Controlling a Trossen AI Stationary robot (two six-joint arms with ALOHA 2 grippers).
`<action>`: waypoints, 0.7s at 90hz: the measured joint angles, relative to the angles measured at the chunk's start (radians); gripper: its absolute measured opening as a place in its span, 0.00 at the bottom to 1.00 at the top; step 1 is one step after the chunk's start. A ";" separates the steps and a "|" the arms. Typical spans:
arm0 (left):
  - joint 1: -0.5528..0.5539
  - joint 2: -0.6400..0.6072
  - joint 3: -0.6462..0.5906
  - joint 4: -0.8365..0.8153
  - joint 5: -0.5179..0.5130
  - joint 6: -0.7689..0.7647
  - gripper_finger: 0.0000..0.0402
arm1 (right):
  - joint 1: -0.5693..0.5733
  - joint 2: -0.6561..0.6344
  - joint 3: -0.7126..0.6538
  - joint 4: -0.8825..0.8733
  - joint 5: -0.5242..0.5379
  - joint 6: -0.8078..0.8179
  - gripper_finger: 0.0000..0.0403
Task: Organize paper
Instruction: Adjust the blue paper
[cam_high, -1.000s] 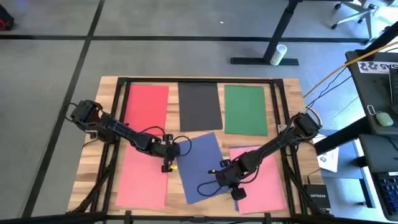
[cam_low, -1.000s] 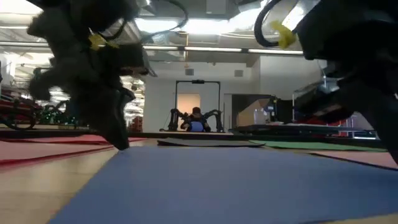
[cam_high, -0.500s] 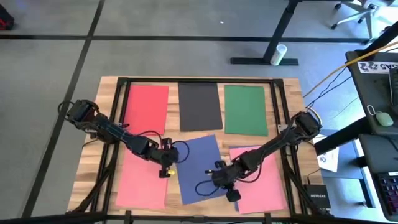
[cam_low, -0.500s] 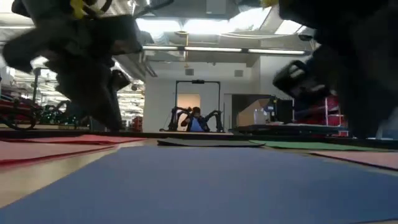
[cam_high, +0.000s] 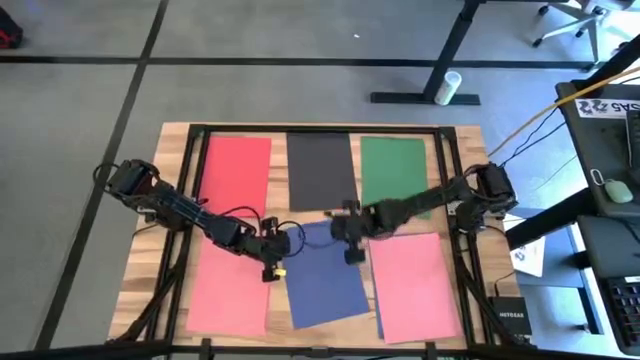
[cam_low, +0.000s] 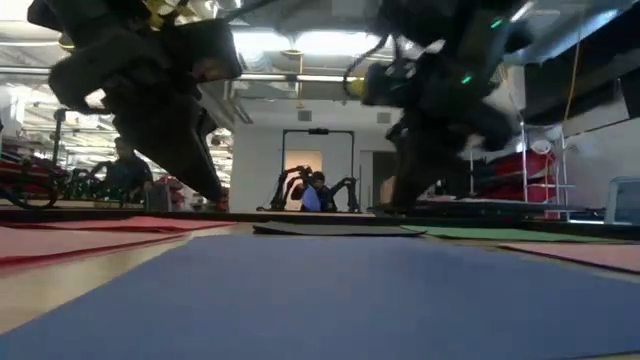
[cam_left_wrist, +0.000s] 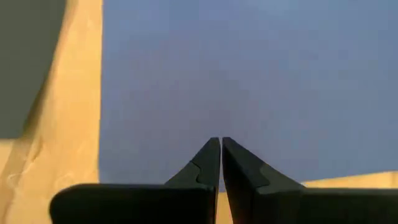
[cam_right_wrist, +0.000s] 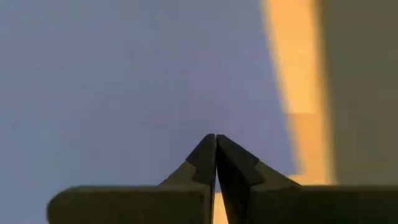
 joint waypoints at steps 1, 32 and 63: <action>-0.002 0.000 0.000 0.000 0.000 -0.001 0.00 | -0.009 0.000 0.000 0.000 -0.001 -0.005 0.00; -0.028 0.000 0.000 -0.001 0.001 -0.020 0.00 | -0.142 0.041 0.000 0.002 -0.146 -0.066 0.00; -0.030 0.000 0.000 -0.001 0.001 -0.028 0.00 | -0.142 0.050 -0.001 0.000 -0.160 -0.087 0.00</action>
